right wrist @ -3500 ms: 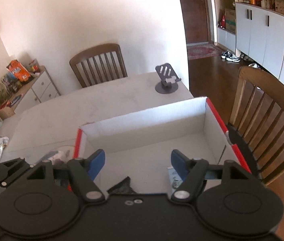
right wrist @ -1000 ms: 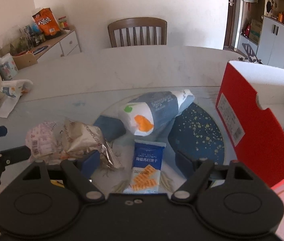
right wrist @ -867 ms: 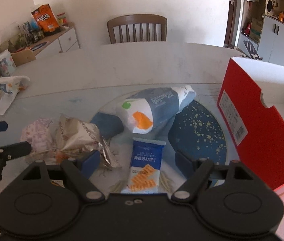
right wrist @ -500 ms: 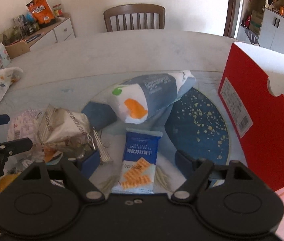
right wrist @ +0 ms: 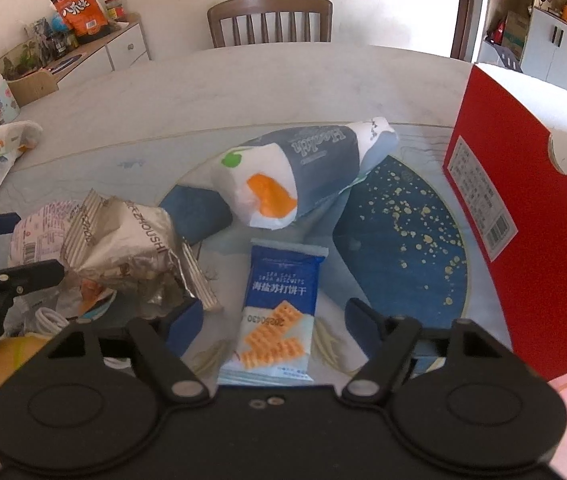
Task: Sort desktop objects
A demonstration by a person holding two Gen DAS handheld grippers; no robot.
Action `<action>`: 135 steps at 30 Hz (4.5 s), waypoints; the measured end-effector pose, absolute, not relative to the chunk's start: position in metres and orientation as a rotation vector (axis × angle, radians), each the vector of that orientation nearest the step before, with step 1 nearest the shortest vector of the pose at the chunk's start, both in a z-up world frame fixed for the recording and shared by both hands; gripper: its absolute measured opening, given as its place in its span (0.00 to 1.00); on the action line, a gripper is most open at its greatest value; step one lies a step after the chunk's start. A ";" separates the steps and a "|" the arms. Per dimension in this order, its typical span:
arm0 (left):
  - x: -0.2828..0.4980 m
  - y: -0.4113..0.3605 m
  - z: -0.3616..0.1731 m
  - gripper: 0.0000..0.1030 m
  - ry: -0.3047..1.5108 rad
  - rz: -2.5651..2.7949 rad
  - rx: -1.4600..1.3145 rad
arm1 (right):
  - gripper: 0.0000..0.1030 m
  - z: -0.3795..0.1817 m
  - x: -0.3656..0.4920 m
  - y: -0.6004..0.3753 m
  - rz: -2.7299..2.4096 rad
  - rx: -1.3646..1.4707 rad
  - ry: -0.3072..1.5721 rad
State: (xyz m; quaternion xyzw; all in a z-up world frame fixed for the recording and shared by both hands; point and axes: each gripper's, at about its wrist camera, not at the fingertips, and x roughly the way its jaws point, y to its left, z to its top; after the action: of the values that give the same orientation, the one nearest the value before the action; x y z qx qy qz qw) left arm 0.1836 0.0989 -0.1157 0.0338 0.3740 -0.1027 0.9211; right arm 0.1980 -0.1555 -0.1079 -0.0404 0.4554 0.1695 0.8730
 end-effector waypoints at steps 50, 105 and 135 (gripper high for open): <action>0.157 0.107 -0.083 0.45 0.745 -0.183 -0.014 | 0.35 -0.072 0.186 -0.179 0.351 -0.065 0.915; 0.179 -0.080 0.017 0.45 0.631 -0.454 0.060 | 0.35 0.018 0.191 -0.328 0.306 0.031 0.836; 0.231 -0.193 -0.010 0.32 0.704 -0.464 0.109 | 0.35 -0.001 0.252 -0.437 0.305 0.025 0.898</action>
State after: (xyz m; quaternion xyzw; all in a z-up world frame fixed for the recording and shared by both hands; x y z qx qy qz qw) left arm 0.2308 -0.1933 -0.0102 0.0530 0.3414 -0.2252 0.9110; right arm 0.2524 -0.4372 -0.0009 0.0120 0.4323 0.1466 0.8897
